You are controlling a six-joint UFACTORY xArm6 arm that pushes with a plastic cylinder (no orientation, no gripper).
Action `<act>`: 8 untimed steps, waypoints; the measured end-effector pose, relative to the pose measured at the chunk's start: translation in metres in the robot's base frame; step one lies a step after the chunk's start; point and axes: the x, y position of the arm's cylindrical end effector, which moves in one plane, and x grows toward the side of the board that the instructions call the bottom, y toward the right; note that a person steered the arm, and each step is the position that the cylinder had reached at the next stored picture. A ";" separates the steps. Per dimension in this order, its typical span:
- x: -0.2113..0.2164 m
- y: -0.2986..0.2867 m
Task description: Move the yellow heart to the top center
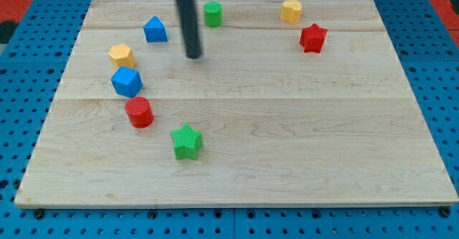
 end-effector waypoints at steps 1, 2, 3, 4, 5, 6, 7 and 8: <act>0.008 0.087; -0.020 0.149; -0.049 0.175; -0.038 0.177; -0.004 0.206; 0.009 0.220; 0.009 0.220; 0.009 0.217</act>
